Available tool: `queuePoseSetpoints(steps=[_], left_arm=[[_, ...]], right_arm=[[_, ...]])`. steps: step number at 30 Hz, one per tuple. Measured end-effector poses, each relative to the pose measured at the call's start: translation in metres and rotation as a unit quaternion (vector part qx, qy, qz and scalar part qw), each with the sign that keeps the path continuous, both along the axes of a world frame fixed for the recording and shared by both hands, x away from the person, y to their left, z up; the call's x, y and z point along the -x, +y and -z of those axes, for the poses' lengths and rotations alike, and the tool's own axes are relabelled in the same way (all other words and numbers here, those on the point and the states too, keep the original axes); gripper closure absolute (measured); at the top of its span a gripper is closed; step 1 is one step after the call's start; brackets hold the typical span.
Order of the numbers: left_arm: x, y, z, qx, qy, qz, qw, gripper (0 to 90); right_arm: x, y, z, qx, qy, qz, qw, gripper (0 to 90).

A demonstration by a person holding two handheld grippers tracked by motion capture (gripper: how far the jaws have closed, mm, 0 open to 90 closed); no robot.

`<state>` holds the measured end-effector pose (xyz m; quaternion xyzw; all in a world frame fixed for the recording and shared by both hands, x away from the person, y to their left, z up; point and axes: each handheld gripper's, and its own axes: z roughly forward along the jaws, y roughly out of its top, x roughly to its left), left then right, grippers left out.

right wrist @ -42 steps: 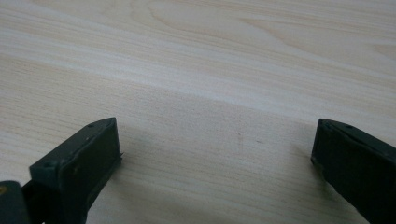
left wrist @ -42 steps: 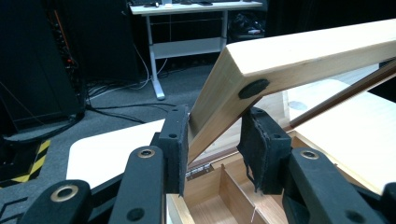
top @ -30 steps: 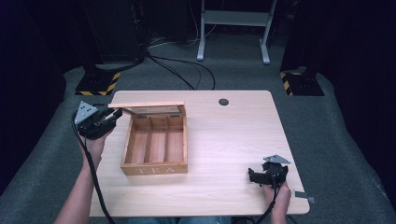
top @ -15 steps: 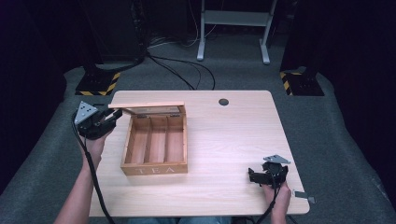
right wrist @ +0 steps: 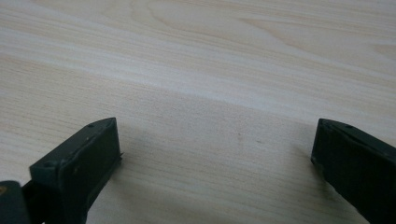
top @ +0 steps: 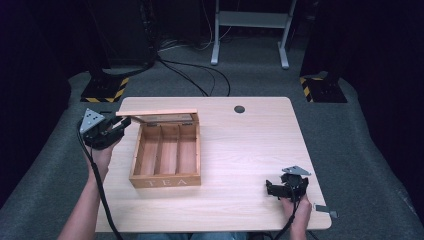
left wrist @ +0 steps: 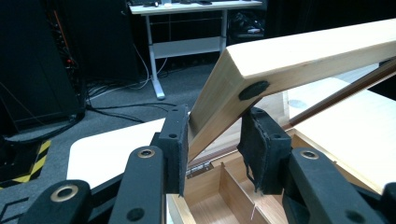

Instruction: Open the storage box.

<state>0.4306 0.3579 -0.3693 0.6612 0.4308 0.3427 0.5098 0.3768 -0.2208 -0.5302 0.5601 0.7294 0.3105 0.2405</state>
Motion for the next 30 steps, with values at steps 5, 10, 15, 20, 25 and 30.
queuePoseSetpoints(steps=[5, 10, 15, 20, 25, 30], left_arm=[[0.001, 0.0, 0.0, -0.001, 0.0, 0.001, 1.0, 61.8], [0.002, 0.0, 0.0, -0.004, 0.003, 0.002, 1.0, 61.8], [0.004, 0.0, 0.002, -0.004, -0.001, 0.001, 1.0, 61.8], [0.012, -0.002, 0.005, -0.014, -0.007, 0.001, 0.9999, 61.7], [0.02, -0.002, 0.01, -0.014, -0.01, 0.003, 0.9998, 61.2], [0.027, -0.002, 0.016, -0.012, -0.016, 0.004, 0.9998, 60.8]], right_arm=[[0.0, 0.0, 0.0, 0.0, 0.0, 0.0, 1.0, 0.8], [0.0, 0.0, 0.0, 0.0, 0.0, 0.0, 1.0, 0.8], [0.0, 0.0, 0.0, 0.0, 0.0, 0.0, 1.0, 0.8], [0.0, 0.0, 0.0, 0.0, 0.0, 0.0, 1.0, 0.8], [0.0, 0.0, 0.0, 0.0, 0.0, 0.0, 1.0, 0.8], [0.0, 0.0, 0.0, 0.0, 0.0, 0.0, 1.0, 0.8]])
